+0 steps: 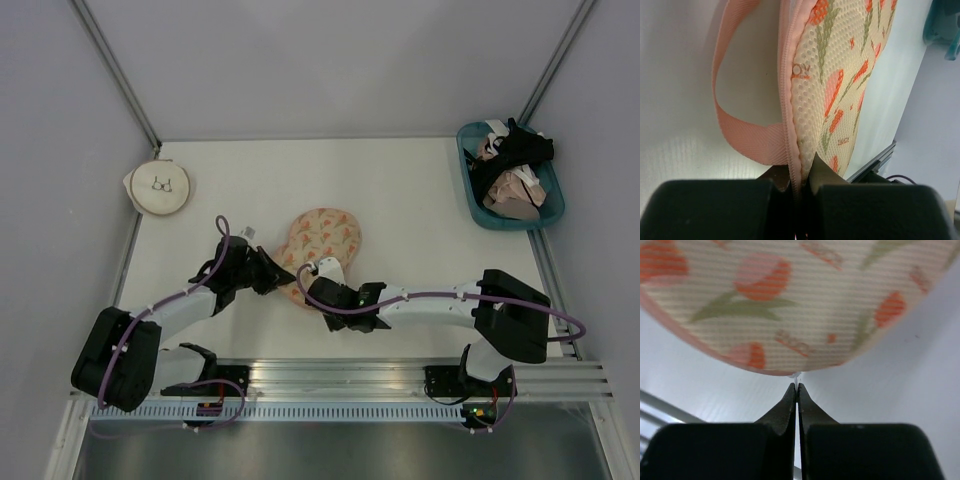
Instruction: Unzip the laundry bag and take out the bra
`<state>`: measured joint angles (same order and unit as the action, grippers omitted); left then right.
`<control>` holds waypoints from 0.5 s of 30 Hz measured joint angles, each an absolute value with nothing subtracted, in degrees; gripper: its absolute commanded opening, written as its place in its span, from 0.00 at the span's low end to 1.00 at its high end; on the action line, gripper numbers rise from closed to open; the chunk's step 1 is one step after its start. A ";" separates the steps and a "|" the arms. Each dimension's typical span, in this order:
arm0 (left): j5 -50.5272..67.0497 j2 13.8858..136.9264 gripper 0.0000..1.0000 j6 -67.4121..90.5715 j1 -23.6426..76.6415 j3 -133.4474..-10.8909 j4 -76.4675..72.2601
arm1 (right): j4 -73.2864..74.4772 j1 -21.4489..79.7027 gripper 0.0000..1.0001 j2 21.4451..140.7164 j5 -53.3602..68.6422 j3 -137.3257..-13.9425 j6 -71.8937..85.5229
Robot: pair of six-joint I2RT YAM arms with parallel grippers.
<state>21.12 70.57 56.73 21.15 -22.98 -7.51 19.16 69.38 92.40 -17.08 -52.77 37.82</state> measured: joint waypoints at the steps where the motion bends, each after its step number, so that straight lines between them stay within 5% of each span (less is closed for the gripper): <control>1: 21.26 70.46 0.02 55.99 21.10 -22.98 -7.35 | 20.53 69.49 0.00 92.40 -18.76 -52.84 38.28; 13: 25.69 72.49 0.04 49.93 20.95 -24.80 -6.22 | 28.95 65.84 0.00 95.70 -32.18 -55.07 43.55; 14: 25.89 72.62 0.11 49.95 20.95 -24.80 -6.48 | 28.97 65.69 0.01 95.81 -32.56 -55.20 43.55; 15: 26.17 72.69 0.35 49.98 20.91 -24.75 -6.90 | 28.99 65.60 0.00 95.85 -33.10 -55.29 43.55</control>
<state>26.17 72.69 49.98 20.91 -24.75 -6.90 28.99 65.60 95.85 -33.10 -55.29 43.55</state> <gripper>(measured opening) 0.072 0.009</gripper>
